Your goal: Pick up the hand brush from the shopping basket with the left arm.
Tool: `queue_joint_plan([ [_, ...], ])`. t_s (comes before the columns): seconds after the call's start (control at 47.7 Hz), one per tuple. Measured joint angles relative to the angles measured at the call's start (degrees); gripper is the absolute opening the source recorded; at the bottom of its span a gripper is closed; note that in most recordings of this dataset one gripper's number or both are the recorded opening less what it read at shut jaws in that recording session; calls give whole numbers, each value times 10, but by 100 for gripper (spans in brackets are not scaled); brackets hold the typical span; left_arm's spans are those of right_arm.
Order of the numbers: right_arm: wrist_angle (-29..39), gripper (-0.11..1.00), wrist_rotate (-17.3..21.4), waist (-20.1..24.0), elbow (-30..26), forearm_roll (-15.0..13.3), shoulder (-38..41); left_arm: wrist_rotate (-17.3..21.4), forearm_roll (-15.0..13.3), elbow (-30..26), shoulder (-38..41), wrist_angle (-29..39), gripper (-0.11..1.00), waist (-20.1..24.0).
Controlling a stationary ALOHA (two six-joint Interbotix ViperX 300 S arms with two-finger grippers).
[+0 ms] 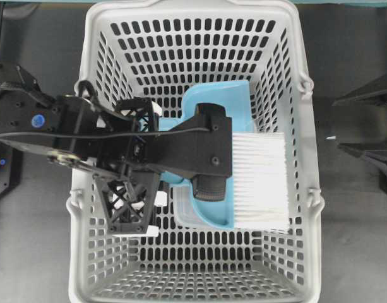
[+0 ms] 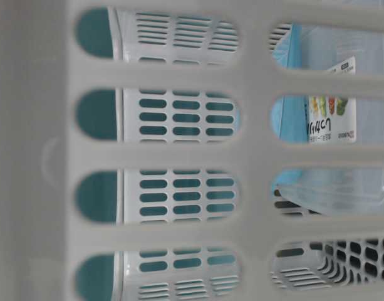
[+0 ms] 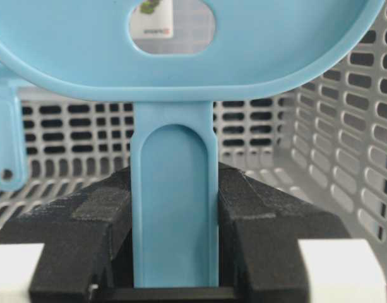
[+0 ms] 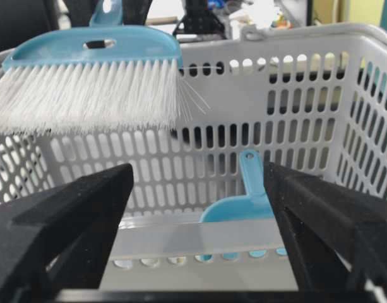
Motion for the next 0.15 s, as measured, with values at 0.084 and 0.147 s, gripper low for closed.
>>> queue_joint_plan([
  [0.084, 0, 79, 0, 0, 0, 0, 0, 0, 0, 0, 1, -2, 24, 0],
  [0.147, 0, 79, 0, 0, 0, 0, -2, 0, -1, 0, 1, -3, 24, -1],
])
